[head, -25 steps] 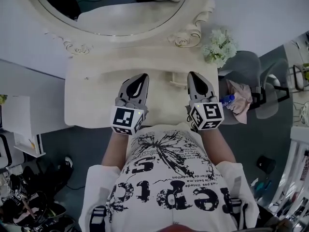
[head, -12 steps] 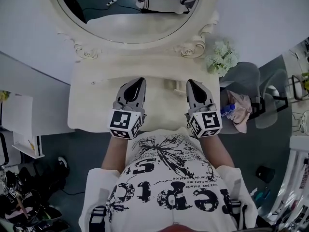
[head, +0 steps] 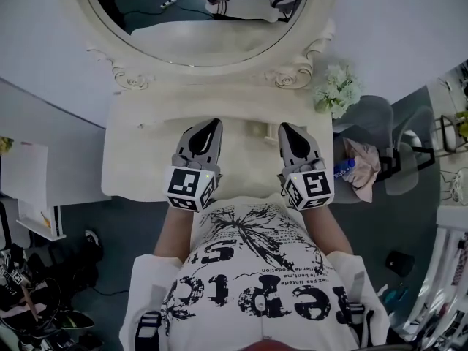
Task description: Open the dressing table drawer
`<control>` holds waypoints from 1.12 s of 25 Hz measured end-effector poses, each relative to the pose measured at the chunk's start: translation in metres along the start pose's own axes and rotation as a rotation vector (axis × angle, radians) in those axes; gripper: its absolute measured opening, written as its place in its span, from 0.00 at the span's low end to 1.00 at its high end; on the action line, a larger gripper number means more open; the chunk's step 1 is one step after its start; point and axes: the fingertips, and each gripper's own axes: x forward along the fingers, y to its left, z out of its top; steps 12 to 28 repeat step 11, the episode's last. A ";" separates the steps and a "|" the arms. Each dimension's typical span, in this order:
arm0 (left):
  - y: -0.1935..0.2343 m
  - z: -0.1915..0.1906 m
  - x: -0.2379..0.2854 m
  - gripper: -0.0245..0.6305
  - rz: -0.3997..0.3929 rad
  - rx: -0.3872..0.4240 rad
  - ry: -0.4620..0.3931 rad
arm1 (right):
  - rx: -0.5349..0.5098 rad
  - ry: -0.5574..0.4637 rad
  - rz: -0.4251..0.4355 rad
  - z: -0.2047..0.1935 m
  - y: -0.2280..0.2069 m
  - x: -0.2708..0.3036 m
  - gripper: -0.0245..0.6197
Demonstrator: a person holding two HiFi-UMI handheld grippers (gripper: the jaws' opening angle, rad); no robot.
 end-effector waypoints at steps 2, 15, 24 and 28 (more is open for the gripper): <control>-0.002 0.000 0.000 0.05 -0.004 0.013 0.003 | 0.003 0.001 0.000 -0.001 0.000 0.000 0.06; -0.005 0.003 0.001 0.05 -0.017 0.022 -0.006 | 0.010 -0.003 -0.006 -0.001 -0.001 0.000 0.06; -0.005 0.003 0.001 0.05 -0.017 0.022 -0.006 | 0.010 -0.003 -0.006 -0.001 -0.001 0.000 0.06; -0.005 0.003 0.001 0.05 -0.017 0.022 -0.006 | 0.010 -0.003 -0.006 -0.001 -0.001 0.000 0.06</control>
